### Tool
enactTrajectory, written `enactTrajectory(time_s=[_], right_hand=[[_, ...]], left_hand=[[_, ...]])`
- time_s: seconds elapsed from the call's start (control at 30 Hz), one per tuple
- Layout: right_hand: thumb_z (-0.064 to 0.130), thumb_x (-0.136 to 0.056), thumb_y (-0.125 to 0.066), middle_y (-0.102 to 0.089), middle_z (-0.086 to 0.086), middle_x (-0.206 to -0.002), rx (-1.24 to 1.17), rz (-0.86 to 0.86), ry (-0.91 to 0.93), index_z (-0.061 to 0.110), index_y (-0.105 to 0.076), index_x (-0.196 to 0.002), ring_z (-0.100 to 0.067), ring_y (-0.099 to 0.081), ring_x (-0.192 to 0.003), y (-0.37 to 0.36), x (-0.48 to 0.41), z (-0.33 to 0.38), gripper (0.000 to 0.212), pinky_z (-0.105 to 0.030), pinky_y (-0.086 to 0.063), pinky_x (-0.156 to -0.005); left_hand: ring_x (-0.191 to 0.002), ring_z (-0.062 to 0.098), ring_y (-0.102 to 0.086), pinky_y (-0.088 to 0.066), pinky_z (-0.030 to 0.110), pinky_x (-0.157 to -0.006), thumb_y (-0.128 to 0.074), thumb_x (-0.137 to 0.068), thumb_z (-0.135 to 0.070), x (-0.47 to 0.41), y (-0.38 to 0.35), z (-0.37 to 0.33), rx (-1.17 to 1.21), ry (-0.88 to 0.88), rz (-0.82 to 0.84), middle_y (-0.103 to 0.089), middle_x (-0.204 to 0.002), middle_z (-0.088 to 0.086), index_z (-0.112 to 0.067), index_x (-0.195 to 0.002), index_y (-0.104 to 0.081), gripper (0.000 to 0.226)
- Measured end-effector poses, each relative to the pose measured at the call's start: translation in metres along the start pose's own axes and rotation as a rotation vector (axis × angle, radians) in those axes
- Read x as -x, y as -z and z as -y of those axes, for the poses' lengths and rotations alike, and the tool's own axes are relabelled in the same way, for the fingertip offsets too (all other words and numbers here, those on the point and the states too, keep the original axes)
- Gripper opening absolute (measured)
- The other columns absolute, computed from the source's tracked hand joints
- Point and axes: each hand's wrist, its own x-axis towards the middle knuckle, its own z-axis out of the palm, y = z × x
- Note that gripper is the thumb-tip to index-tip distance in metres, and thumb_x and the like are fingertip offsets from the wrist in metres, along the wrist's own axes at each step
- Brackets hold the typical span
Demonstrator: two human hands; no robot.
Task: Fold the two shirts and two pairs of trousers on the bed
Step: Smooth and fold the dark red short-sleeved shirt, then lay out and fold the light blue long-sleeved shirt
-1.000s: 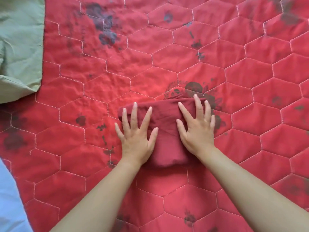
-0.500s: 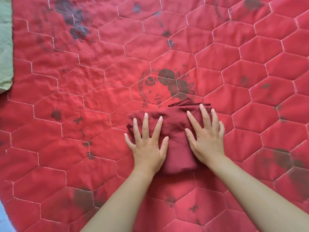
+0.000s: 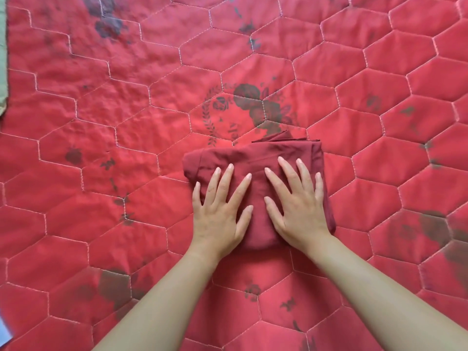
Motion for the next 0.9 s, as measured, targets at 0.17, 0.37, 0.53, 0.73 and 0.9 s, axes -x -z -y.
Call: enactTrajectory(time_s=[0.17,0.37,0.53,0.73,0.9], right_hand=[[0.041,-0.091,-0.046,-0.023,-0.001,-0.154,-0.113,0.119,-0.012,0.021,-0.031,-0.145,-0.029,-0.014,-0.143,0.046,0.016,0.045,0.059,-0.055,-0.015,-0.111],[0.039,-0.092,-0.050,-0.027,-0.004,-0.152,-0.199,0.215,0.059,0.017,-0.034,-0.143,-0.027,-0.018,-0.142,0.104,0.043,0.139,0.058,-0.048,-0.023,-0.113],[0.039,-0.091,-0.051,-0.033,-0.007,-0.149,-0.208,0.251,0.193,0.018,-0.041,-0.140,-0.028,-0.026,-0.138,0.115,0.057,0.230,0.054,-0.045,-0.028,-0.111],[0.037,-0.090,-0.054,-0.041,-0.007,-0.141,-0.209,0.251,0.275,0.015,-0.047,-0.134,-0.022,-0.035,-0.132,0.082,0.068,0.363,0.050,-0.042,-0.039,-0.102],[0.031,-0.088,-0.059,-0.048,-0.008,-0.135,-0.237,0.233,0.269,0.013,-0.052,-0.129,-0.025,-0.042,-0.127,0.027,0.071,0.480,0.045,-0.040,-0.041,-0.100]], left_hand=[[-0.144,0.028,-0.013,-0.014,0.060,-0.109,-0.025,-0.087,-0.058,0.029,0.065,0.008,0.029,0.176,0.141,-0.020,-0.155,-0.004,-0.042,-0.146,-0.016,0.062],[-0.144,0.025,-0.011,-0.010,0.060,-0.110,-0.030,-0.089,-0.059,0.102,0.156,0.047,0.063,0.335,0.158,-0.020,-0.155,-0.006,-0.043,-0.146,-0.013,0.062],[-0.140,0.021,-0.023,-0.016,0.055,-0.110,-0.028,-0.088,-0.058,0.167,0.210,0.105,0.100,0.451,0.101,-0.034,-0.149,-0.004,-0.034,-0.145,-0.027,0.061],[-0.123,0.020,-0.047,-0.035,0.044,-0.102,-0.035,-0.089,-0.051,0.238,0.244,0.216,0.165,0.495,-0.002,-0.052,-0.132,0.000,-0.020,-0.135,-0.046,0.057],[-0.120,0.019,-0.047,-0.035,0.038,-0.098,-0.044,-0.090,-0.047,0.278,0.259,0.334,0.083,0.484,0.046,-0.051,-0.131,-0.003,-0.023,-0.135,-0.044,0.051]])
